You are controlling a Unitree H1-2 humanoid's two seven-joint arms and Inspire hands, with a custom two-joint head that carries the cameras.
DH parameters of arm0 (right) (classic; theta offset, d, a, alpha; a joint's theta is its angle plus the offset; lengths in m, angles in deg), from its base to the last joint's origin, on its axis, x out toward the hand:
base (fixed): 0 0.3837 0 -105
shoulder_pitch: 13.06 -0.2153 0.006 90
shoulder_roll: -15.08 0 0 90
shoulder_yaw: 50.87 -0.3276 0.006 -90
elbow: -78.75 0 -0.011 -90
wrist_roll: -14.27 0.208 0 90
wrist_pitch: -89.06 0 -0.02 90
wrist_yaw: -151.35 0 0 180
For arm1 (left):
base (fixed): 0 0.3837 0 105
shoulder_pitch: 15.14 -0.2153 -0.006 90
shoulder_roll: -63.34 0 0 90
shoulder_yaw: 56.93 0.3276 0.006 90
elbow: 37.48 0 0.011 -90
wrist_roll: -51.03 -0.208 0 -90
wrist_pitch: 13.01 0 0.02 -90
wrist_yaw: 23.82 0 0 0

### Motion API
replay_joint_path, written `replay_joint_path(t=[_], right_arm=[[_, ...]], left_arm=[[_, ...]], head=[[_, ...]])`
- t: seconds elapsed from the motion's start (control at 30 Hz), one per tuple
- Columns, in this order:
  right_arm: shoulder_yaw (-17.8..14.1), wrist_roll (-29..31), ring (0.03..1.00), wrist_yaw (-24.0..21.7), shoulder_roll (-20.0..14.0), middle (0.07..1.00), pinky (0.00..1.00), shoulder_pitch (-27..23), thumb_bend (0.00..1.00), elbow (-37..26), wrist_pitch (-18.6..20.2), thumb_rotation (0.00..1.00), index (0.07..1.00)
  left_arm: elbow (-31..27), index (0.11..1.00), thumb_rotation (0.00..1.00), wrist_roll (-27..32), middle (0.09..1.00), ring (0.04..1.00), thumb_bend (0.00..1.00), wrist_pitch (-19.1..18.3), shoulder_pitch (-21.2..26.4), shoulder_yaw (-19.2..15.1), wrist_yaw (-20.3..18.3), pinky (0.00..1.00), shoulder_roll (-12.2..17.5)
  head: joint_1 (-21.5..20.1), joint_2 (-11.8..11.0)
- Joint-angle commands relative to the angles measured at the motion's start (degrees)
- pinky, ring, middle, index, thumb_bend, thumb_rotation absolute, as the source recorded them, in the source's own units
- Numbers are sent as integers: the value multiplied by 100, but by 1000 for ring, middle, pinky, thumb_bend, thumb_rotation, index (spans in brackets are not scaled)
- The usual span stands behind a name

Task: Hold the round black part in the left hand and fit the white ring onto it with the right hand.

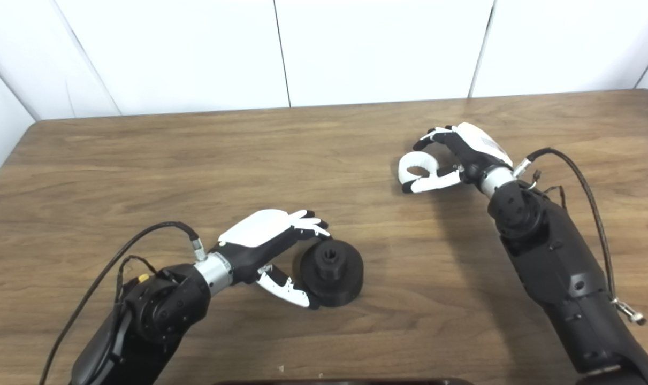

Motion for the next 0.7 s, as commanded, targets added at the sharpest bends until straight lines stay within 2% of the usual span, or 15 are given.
replay_joint_path(t=[0.0, 0.3, 0.67], right_arm=[[-19, -39, 1000, 51, -75, 922, 920, -306, 874, -97, -149, 375, 732], [-26, -35, 1000, 87, -44, 923, 952, -264, 840, -65, -125, 331, 700], [-52, 2, 1000, 178, -7, 918, 935, -175, 831, 1, -182, 327, 660]], left_arm=[[-61, 768, 334, -35, 934, 1000, 935, 47, 149, -41, 81, 916, -1], [-80, 745, 324, -31, 930, 1000, 898, 29, 126, -65, 84, 909, -4], [-103, 746, 321, -44, 933, 1000, 894, -13, 137, -73, 54, 904, -19]], head=[[3, 4], [8, 3], [22, 2]])
